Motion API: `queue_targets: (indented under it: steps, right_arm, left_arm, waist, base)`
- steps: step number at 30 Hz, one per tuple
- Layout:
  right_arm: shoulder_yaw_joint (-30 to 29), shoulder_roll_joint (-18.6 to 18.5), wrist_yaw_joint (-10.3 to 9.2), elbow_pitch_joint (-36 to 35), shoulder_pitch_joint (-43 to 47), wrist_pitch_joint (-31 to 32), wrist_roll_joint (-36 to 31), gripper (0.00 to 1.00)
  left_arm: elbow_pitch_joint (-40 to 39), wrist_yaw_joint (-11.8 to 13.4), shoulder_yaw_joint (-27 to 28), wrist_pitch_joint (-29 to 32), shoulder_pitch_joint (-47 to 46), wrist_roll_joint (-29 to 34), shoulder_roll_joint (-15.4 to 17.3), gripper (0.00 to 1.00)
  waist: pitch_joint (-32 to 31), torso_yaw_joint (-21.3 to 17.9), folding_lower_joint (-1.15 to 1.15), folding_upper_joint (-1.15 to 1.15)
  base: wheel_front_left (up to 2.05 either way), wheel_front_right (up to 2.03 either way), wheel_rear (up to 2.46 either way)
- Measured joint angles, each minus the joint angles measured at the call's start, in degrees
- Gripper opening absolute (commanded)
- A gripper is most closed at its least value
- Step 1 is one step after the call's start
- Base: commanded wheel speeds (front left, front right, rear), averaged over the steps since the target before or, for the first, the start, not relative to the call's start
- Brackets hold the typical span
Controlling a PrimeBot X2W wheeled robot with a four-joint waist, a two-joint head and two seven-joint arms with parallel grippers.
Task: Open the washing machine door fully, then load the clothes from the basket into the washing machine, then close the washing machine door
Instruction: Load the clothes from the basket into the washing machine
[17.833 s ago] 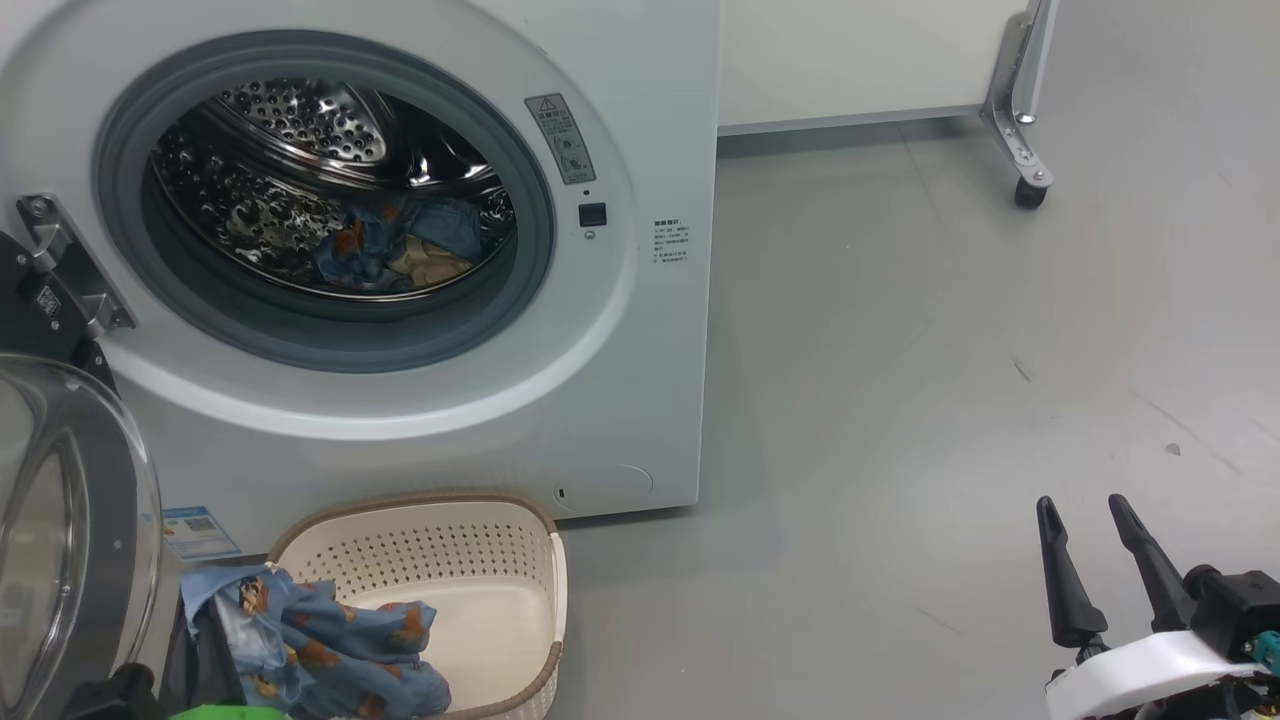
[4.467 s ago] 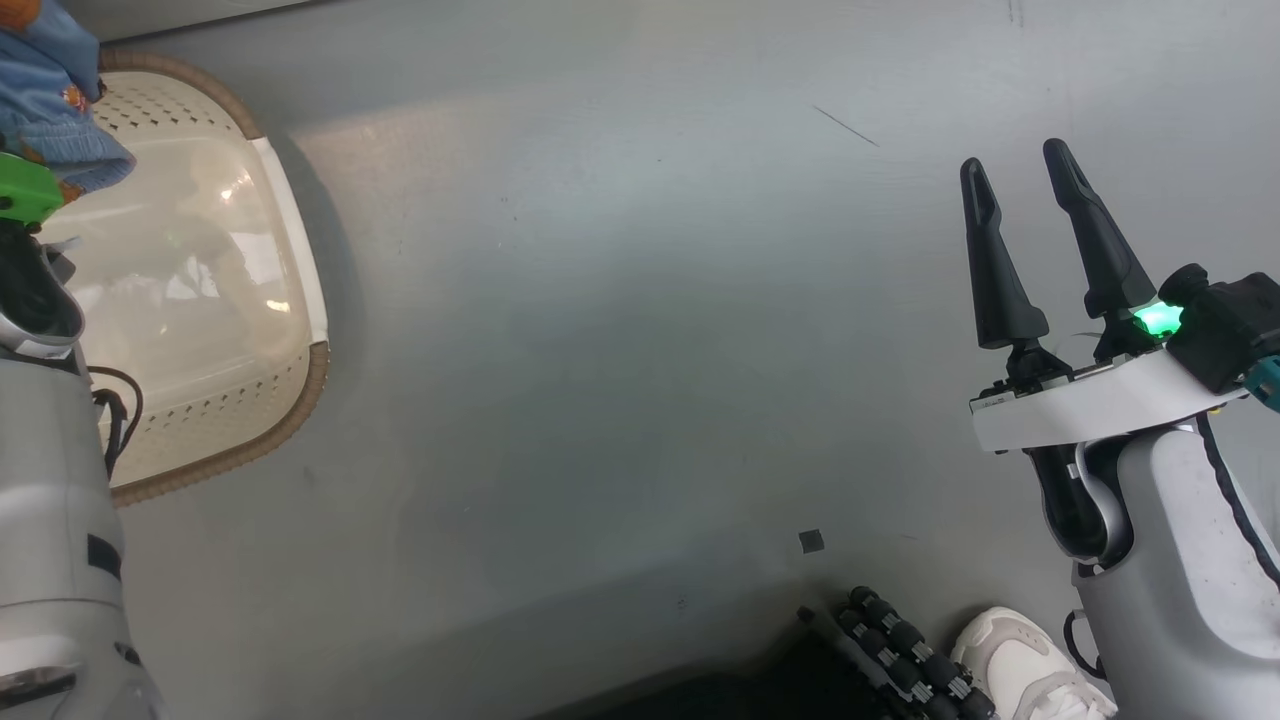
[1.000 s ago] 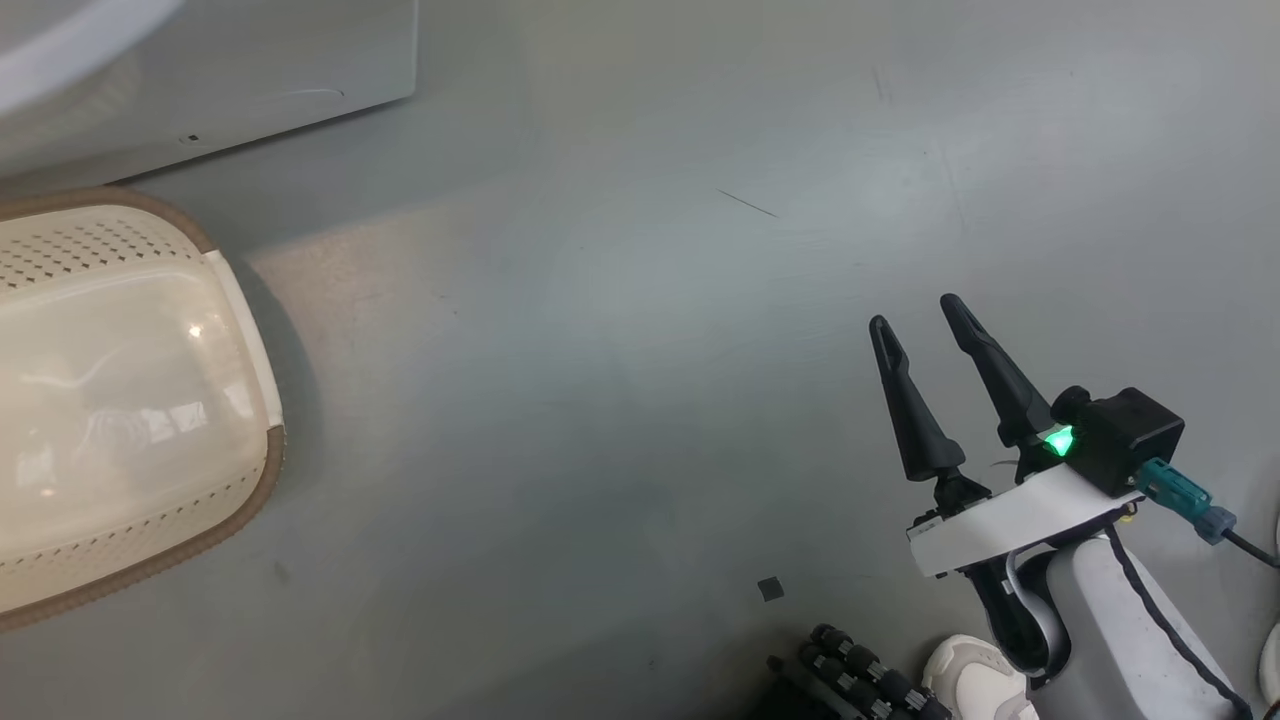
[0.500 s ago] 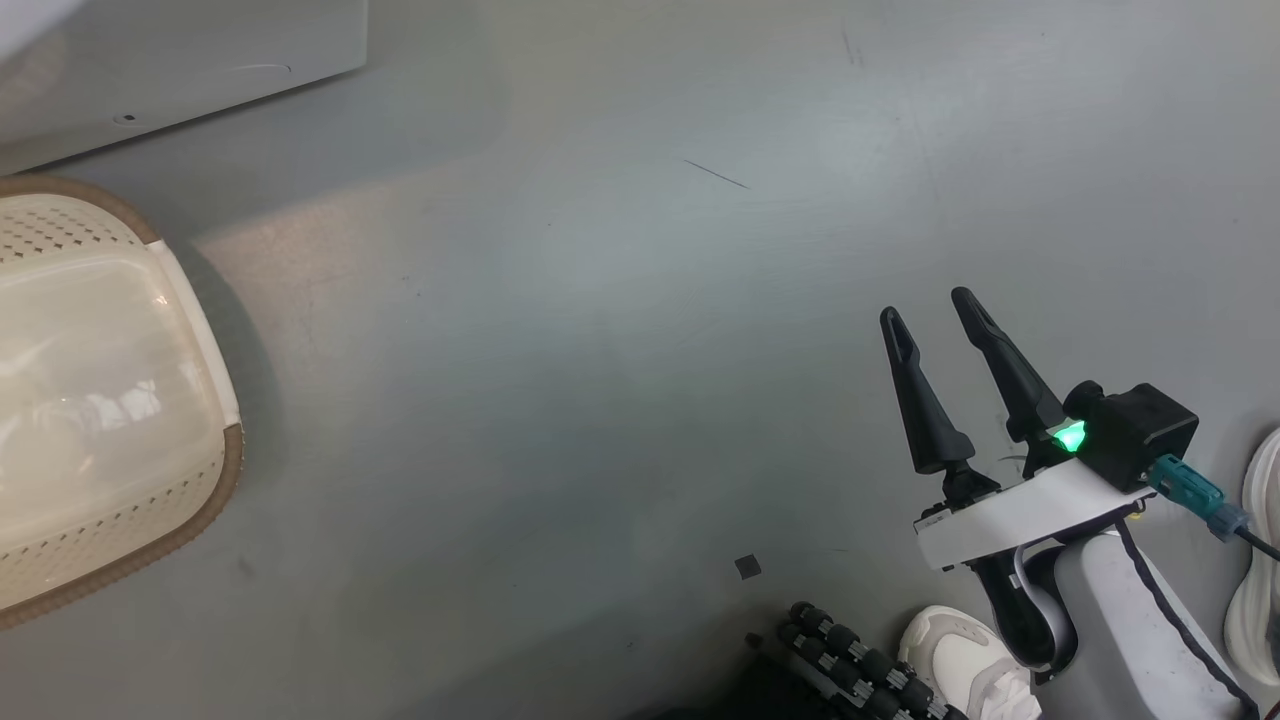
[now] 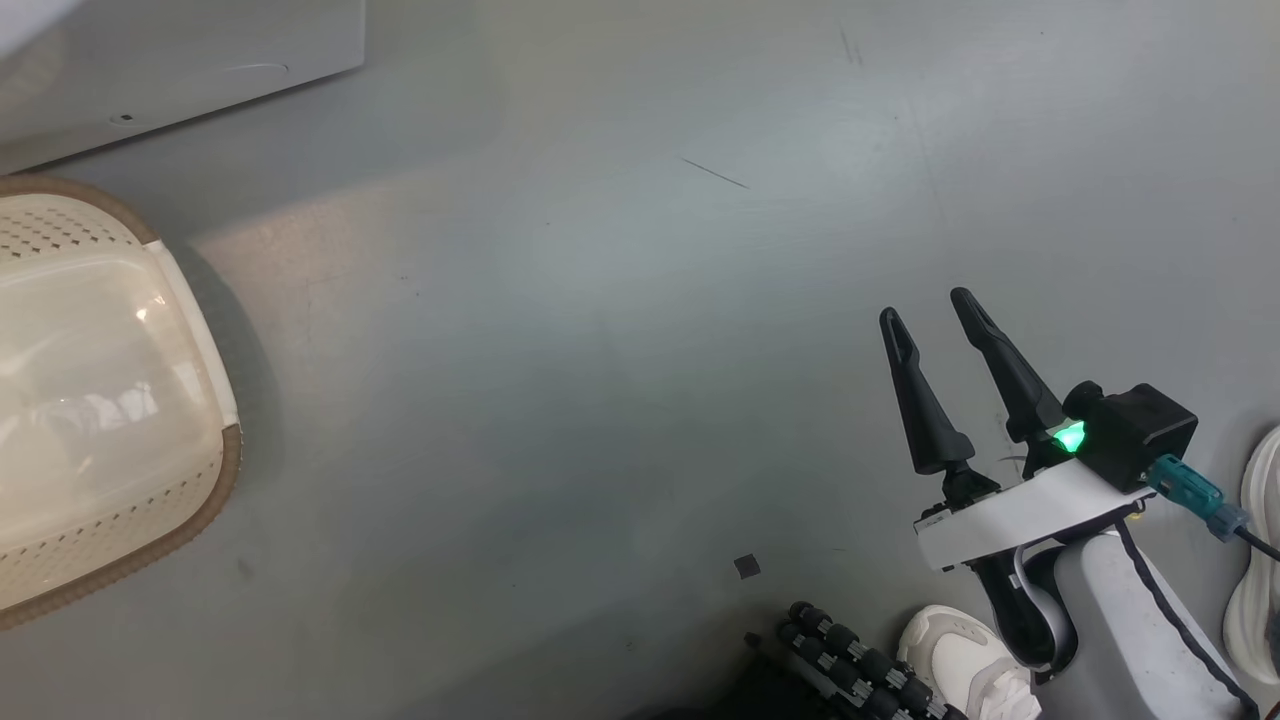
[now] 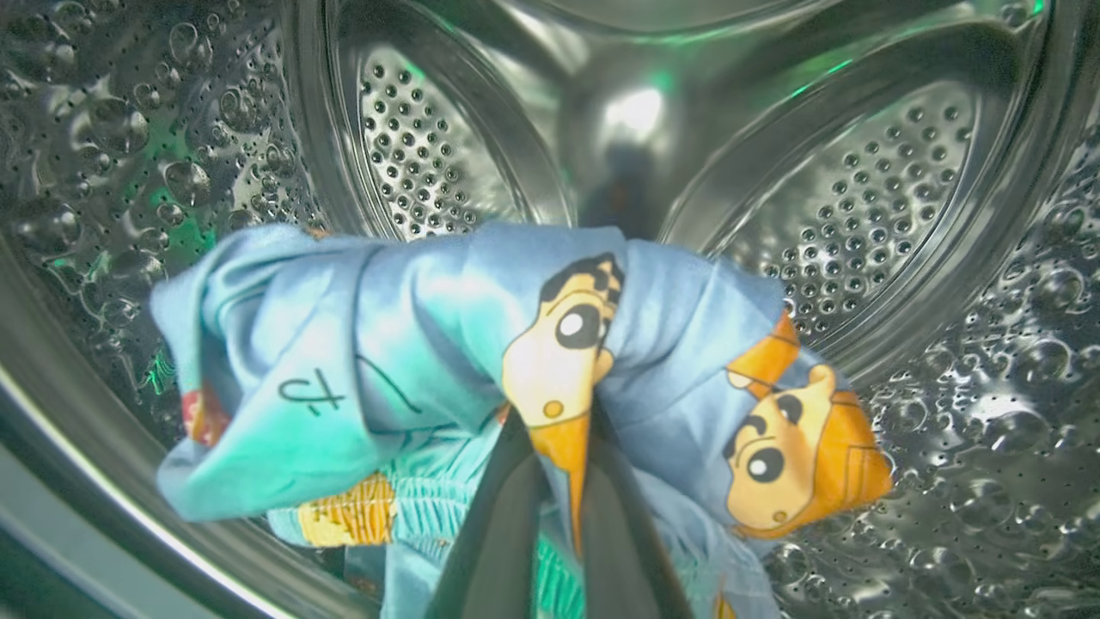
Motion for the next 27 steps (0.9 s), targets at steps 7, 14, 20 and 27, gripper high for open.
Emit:
queue_targets:
  steps: [7, 14, 20, 27]
  right_arm:
    - [0.03, -0.08, 0.0, 0.12, 0.01, 0.0, 0.0, 1.0]
    - [0.56, -0.21, 0.0, 0.14, 0.01, 0.0, 0.0, 1.0]
    - [1.35, -0.26, 0.0, 0.22, 0.02, 0.0, 0.01, 1.0]
    - [1.36, -0.35, 0.0, 0.21, 0.05, 0.0, 0.4, 1.0]
  left_arm:
    - [2.56, -0.04, -0.82, 0.01, -0.1, 0.3, 0.79, 0.0]
    - [2.45, -0.78, -0.79, 0.01, -0.71, 0.3, 1.09, 0.0]
    - [-1.71, -0.78, 0.05, 0.0, -2.59, 0.31, 2.63, 0.0]
    - [-1.46, -0.78, 0.11, 0.0, -2.75, 0.36, 2.52, 0.0]
  waist:
    - [-0.31, -0.06, 0.0, 0.0]
    - [-0.56, -0.27, 0.0, 0.0]
    - [-0.7, -1.16, 0.0, 0.0]
    - [-0.51, -1.75, 0.0, 0.0]
  base:
    - [0.0, 0.0, 0.0]
    - [0.0, 0.0, 0.0]
    - [0.0, 0.0, 0.0]
    - [0.0, 0.0, 0.0]
